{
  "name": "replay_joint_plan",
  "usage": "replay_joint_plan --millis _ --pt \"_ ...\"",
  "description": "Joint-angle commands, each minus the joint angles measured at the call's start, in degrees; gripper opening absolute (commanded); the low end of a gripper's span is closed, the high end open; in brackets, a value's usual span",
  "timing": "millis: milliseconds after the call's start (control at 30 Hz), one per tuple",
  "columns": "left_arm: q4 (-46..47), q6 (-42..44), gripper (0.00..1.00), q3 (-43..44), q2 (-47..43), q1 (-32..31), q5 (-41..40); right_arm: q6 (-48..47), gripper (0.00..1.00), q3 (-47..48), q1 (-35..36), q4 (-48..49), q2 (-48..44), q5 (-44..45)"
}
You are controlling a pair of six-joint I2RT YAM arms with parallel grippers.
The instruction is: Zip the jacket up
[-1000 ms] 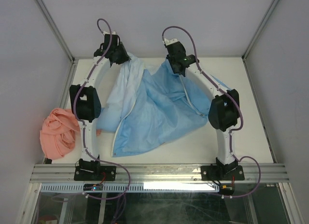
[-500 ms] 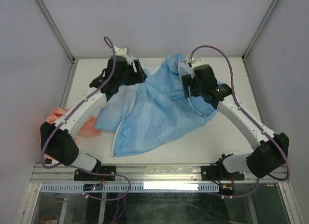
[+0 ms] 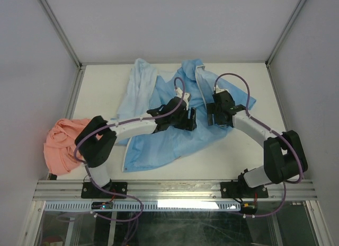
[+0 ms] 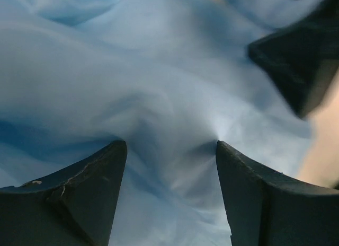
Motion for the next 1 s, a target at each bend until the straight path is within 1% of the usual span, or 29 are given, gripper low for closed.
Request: replay_joint_plan --millis 0,167,300,367,467,600,667,833,867,900,933,967 --pt "3.1 1.9 0.68 3.6 8.4 2.3 -3.3 0.3 0.84 0.7 -0.8 7.3 3.8 -1.6" --pt "2.0 3.7 0.67 5.7 14.4 7.3 -6.4 0.1 0.84 2.0 -3.0 8.8 8.2 -1.2" --pt "1.4 4.5 0.66 6.4 15.9 10.5 -7.1 0.0 0.83 3.6 -4.0 9.0 11.3 0.6" --pt "1.4 5.0 0.66 6.3 15.7 11.3 -7.3 -0.1 0.78 4.5 -4.7 9.2 12.5 0.8" --pt "1.3 5.8 0.66 6.2 15.6 11.5 -7.3 -0.4 0.65 5.4 -5.8 9.5 12.9 0.4" --pt "1.3 6.2 0.66 5.9 16.1 11.8 -7.9 -0.8 0.56 6.8 -7.5 9.7 12.5 1.5" --pt "0.9 6.1 0.66 5.7 16.2 12.2 -7.9 -1.2 0.49 7.6 -8.8 9.9 12.8 1.3" --pt "0.9 5.7 0.66 4.7 15.7 13.3 -7.4 -2.2 0.24 8.8 -10.6 10.3 13.5 -0.4" --pt "1.0 5.7 0.66 4.7 15.6 13.4 -7.2 -2.4 0.2 9.1 -10.7 10.4 13.7 -0.7" --pt "0.9 5.7 0.66 4.6 15.6 13.4 -6.8 -2.5 0.2 9.4 -10.7 10.1 14.0 -1.3" --pt "0.9 5.6 0.66 4.6 15.5 13.4 -6.3 -2.7 0.22 9.7 -10.7 9.9 14.1 -2.7" --pt "1.1 5.6 0.66 4.6 15.4 13.3 -6.0 -3.0 0.27 9.8 -10.7 10.2 14.0 -4.4"
